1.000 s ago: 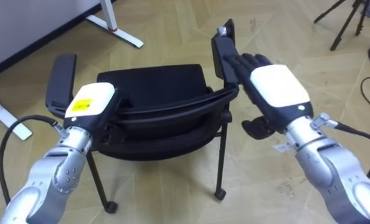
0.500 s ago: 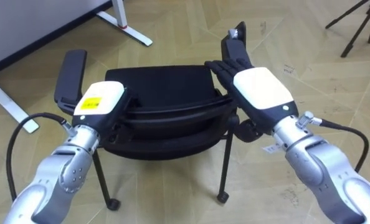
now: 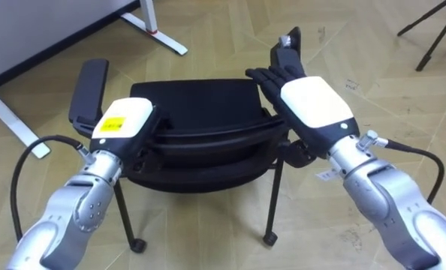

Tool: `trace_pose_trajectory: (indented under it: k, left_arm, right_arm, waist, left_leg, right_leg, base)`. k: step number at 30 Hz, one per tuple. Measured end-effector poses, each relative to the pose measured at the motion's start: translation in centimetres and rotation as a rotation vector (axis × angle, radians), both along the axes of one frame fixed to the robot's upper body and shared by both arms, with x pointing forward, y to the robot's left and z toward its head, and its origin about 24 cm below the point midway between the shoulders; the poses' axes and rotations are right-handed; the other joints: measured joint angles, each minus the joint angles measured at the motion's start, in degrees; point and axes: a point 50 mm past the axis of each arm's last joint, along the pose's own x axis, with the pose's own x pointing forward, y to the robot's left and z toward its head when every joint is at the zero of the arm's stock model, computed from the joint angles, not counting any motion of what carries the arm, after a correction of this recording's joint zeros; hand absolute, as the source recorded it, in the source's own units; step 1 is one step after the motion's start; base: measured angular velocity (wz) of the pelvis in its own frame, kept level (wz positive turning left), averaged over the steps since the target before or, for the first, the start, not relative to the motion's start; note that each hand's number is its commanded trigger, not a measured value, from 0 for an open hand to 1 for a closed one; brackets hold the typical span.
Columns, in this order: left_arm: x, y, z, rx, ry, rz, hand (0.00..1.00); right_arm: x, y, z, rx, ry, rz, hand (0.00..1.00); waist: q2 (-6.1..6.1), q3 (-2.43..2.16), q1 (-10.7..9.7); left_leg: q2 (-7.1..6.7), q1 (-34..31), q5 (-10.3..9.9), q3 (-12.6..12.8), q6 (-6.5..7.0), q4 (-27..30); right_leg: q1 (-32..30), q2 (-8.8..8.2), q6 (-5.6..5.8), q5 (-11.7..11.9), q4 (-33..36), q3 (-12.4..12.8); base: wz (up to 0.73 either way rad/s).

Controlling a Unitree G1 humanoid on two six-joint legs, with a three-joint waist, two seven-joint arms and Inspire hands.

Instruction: Push chair

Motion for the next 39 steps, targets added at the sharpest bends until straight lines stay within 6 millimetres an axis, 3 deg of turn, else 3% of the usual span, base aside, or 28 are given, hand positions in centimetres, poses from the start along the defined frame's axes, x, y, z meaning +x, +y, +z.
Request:
trace_pose_trajectory:
  k: [23,34,39]
  left_arm:
    - [0.8,-0.7,-0.8,0.000,0.040,-0.009,1.00]
    - [0.9,-1.1,-1.2,-0.001,0.056,-0.014,1.00]
    - [0.8,-1.2,-1.3,0.002,0.061,-0.015,1.00]
  right_arm:
    - [1.2,-0.3,-4.8,-0.122,0.137,-0.025,0.00]
    - [1.2,-0.4,-5.5,-0.137,0.132,-0.044,0.00]
    - [1.2,-0.4,-5.7,-0.141,0.134,-0.049,0.00]
  waist:
    - [0.29,0.17,0.0]
    - [0.24,0.13,0.0]
    - [0.11,-0.15,0.1]
  left_leg:
    - [-0.12,1.7,0.0,-1.2,0.00,-0.1]
    - [-0.12,2.1,0.0,-1.1,0.00,-0.1]
    - [-0.12,2.1,0.0,-1.1,0.00,-0.1]
  right_leg:
    - [2.7,-0.16,0.00,0.0,-1.0,-1.0]
    - [3.3,-0.15,0.01,0.0,-0.9,-1.2]
    - [3.3,-0.15,0.01,0.0,-0.9,-1.2]
  base:
    - [0.01]
    - [0.01]
    - [0.00]
